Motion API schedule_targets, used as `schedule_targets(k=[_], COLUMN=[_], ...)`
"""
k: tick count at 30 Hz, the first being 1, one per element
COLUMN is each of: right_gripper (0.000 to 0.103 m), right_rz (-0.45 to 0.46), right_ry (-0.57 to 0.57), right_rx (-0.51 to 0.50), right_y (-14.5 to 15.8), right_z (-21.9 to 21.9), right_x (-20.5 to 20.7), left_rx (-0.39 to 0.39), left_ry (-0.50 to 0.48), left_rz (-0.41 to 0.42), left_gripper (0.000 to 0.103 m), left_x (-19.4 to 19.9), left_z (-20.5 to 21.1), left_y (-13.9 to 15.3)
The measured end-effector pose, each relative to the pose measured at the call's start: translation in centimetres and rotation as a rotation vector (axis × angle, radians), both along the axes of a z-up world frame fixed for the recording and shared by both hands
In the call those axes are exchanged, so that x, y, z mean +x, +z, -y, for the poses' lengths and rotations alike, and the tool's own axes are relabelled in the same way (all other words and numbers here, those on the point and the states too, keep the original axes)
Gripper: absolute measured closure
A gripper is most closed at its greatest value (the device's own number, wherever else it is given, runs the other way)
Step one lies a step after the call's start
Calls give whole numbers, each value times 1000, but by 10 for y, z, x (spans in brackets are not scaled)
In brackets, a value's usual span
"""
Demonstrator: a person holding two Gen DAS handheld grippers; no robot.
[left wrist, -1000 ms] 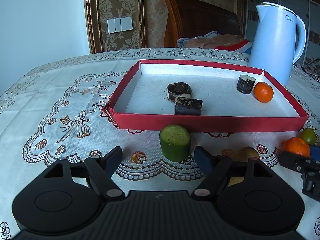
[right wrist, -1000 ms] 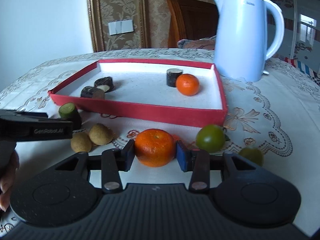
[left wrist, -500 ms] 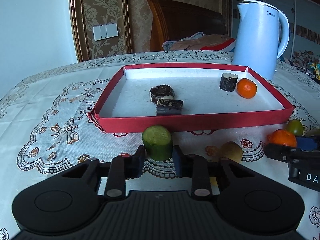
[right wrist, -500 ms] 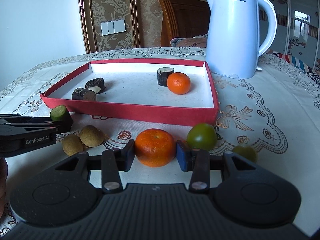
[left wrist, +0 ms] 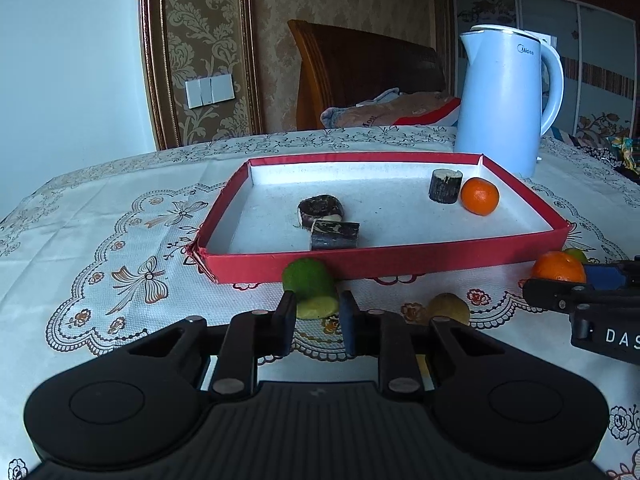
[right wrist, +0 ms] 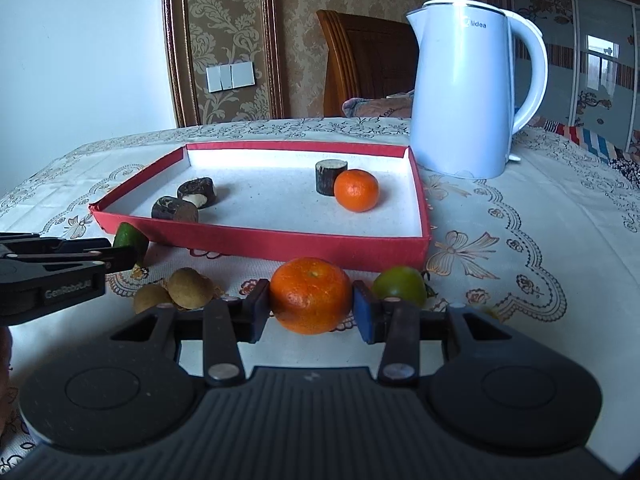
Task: Organize fruits
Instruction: 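Carry the cucumber piece with left tool while right tool carries the orange into the tray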
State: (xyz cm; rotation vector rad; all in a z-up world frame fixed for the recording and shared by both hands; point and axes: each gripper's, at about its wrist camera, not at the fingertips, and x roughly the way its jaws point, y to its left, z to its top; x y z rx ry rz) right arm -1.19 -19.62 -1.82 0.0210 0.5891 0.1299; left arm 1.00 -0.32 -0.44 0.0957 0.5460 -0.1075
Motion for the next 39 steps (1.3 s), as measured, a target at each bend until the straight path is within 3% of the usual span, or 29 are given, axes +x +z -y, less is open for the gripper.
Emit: schedule_targets(k=[4, 13, 17, 18, 19, 21, 23, 29, 30, 31, 33, 39], right_gripper=[63, 63, 63, 63, 63, 63, 63, 63, 63, 63, 63, 62], right_rz=[-1, -4, -9, -10, -9, -9, -10, -16, -17, -16, -15, 7], right_ry=[-1, 10, 15, 15, 16, 17, 19, 21, 21, 20, 19, 21], right_rx=[3, -3, -1, 1, 2, 1, -1, -4, -4, -4, -4, 16], right_y=[0, -1, -2, -2, -2, -2, -2, -3, -3, -3, -3, 0], right_z=[1, -1, -2, -1, -1, -2, -2, -3, -3, -3, -3, -1], right_x=[0, 0, 1, 1, 1, 1, 1, 2, 2, 2, 1, -2], left_rx=[-8, -58, -28, -28, -27, -21, -17, 34, 41, 51, 67, 50], left_ry=[-11, 16, -13, -24, -28, -9, 3, 33, 38, 42, 43, 35], left_rz=[-17, -43, -45, -41, -28, 13, 48, 19, 18, 7, -34, 33], left_gripper=[86, 83, 70, 59, 41, 25, 25, 25, 33, 57, 72, 72], left_x=[4, 12, 12, 11, 8, 3, 0, 21, 23, 25, 29, 11], left_z=[0, -7, 1, 2, 2, 2, 2, 9, 10, 10, 10, 5], left_y=[-1, -3, -5, -4, -3, -1, 1, -3, -4, -6, -10, -3])
